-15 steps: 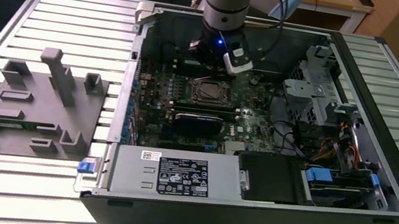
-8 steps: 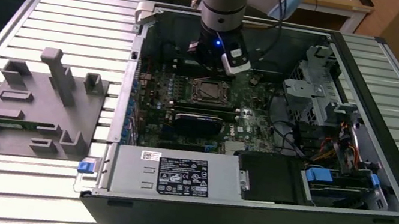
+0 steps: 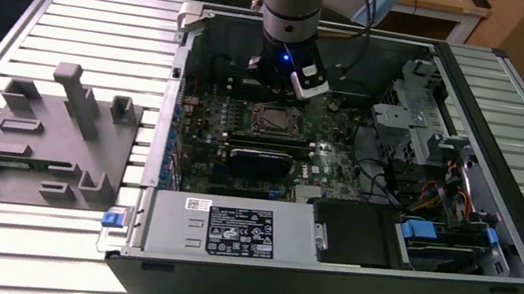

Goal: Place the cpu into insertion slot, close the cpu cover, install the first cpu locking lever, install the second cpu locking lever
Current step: 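Install the first cpu locking lever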

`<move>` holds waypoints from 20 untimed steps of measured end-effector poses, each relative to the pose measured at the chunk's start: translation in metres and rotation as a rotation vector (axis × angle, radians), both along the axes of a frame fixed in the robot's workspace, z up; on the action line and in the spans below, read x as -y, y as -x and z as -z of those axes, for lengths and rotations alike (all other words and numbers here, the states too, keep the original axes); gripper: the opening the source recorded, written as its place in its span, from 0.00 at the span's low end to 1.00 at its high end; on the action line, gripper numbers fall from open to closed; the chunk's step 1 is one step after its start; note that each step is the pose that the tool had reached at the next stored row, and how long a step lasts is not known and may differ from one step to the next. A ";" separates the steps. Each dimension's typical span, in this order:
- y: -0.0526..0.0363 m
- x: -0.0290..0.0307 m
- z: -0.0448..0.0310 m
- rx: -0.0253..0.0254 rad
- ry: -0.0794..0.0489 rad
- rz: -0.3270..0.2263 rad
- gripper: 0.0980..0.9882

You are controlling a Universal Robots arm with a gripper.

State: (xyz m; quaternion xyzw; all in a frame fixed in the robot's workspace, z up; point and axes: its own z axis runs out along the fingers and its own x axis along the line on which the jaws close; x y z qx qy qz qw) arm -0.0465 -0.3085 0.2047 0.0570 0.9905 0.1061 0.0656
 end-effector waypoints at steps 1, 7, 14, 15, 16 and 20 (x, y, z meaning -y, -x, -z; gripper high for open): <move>0.0001 0.0000 0.0000 0.0001 0.000 0.000 0.01; 0.0041 -0.0005 0.0004 0.0029 0.000 0.008 0.01; 0.0051 -0.0022 0.0016 0.0044 0.000 0.042 0.01; 0.0054 -0.0026 0.0018 0.0047 0.000 0.044 0.01; 0.0061 -0.0027 0.0020 0.0054 0.000 0.046 0.01; 0.0094 -0.0031 0.0027 0.0099 0.000 0.053 0.01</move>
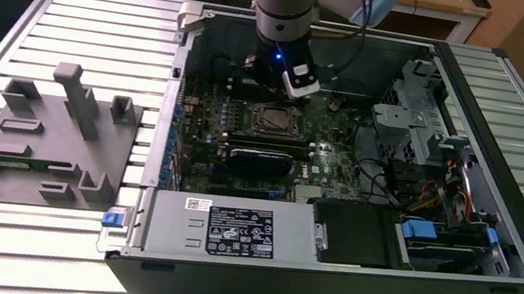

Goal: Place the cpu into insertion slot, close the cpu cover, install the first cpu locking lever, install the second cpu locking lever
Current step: 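Install the first cpu locking lever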

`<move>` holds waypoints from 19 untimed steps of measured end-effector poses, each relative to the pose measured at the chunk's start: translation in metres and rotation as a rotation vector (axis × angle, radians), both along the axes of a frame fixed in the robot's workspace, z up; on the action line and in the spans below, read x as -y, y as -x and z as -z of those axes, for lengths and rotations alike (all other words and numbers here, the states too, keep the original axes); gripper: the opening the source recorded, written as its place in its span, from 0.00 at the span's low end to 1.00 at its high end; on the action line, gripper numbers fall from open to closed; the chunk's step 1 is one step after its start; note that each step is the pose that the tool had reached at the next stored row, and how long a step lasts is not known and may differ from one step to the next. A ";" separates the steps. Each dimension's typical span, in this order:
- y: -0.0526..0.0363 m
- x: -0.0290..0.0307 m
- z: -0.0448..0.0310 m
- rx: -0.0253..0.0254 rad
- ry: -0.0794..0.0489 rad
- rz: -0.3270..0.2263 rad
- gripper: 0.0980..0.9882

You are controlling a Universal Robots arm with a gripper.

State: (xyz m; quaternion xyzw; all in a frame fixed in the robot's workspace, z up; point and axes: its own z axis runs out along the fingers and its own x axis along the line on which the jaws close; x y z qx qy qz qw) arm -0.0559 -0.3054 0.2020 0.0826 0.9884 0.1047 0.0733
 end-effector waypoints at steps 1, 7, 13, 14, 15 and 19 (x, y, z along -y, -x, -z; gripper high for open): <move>0.0010 -0.0001 0.0002 0.0014 0.000 0.002 0.01; 0.0030 -0.0008 0.0013 0.0053 -0.001 0.016 0.01; 0.0022 -0.0017 0.0020 0.0053 0.001 0.054 0.01; 0.0021 -0.0019 0.0021 0.0054 0.001 0.064 0.01; 0.0020 -0.0021 0.0022 0.0054 0.001 0.074 0.01; 0.0019 -0.0032 0.0028 0.0053 0.001 0.112 0.01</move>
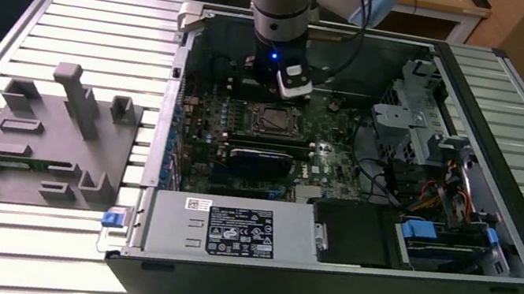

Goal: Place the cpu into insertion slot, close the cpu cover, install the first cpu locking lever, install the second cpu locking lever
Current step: 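Install the first cpu locking lever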

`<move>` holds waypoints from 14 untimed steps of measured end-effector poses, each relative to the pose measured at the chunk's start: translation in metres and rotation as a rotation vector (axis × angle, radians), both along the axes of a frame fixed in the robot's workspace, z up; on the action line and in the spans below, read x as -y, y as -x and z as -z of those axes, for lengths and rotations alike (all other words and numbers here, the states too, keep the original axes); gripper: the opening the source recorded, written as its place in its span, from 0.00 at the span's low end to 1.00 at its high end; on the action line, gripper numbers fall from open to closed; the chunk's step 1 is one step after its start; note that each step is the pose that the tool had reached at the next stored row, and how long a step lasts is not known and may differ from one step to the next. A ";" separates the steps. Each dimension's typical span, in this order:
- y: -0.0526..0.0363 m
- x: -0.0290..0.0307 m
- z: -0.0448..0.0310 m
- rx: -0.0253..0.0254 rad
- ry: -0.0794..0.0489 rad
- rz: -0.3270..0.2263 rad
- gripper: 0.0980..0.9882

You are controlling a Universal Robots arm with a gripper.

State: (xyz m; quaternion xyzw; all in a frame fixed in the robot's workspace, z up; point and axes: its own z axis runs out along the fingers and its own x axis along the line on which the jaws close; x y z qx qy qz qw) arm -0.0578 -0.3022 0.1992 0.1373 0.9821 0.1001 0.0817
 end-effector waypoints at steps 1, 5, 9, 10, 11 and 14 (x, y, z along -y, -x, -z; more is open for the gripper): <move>0.0000 -0.0003 0.0001 0.0000 0.000 0.011 0.01; 0.0000 -0.0021 0.0006 0.0002 0.000 0.045 0.01; 0.0000 -0.0044 0.0009 0.0001 0.000 0.066 0.01; 0.0000 -0.0049 0.0009 0.0002 0.000 0.069 0.01; 0.0001 -0.0054 0.0010 0.0002 0.000 0.073 0.01; 0.0004 -0.0061 0.0012 0.0005 0.000 0.081 0.01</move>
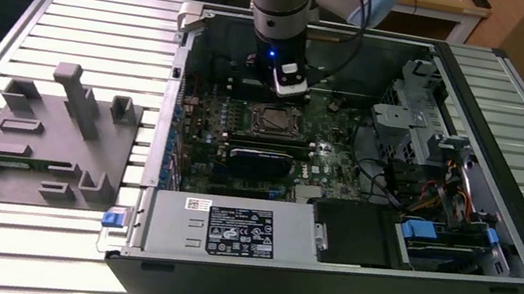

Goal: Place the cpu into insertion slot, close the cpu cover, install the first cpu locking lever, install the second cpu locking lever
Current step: 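Install the first cpu locking lever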

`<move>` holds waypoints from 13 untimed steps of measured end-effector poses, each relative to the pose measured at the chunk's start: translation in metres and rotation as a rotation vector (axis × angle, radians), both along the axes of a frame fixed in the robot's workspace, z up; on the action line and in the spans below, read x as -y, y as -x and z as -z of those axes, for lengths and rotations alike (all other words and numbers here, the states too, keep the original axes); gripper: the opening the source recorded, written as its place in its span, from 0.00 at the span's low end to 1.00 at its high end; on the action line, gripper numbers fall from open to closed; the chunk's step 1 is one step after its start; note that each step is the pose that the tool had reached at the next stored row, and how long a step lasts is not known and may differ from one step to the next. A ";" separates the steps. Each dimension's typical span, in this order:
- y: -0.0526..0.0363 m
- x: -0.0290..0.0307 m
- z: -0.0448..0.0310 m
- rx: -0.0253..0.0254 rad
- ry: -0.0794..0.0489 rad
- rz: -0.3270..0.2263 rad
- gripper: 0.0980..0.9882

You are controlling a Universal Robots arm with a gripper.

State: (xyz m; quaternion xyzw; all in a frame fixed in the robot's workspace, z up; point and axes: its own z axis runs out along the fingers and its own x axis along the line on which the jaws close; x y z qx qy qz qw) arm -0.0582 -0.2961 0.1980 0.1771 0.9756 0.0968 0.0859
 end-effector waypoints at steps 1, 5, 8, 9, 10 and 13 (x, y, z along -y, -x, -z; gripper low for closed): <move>0.0000 0.0000 0.0001 0.0004 0.000 0.002 0.01; 0.0001 0.0000 0.0015 0.0045 0.003 0.008 0.01; 0.0004 0.0000 0.0022 0.0081 0.006 0.010 0.01; 0.0005 0.0000 0.0024 0.0092 0.007 0.011 0.01; 0.0006 0.0000 0.0027 0.0103 0.007 0.011 0.01; 0.0009 0.0000 0.0033 0.0138 0.008 0.011 0.01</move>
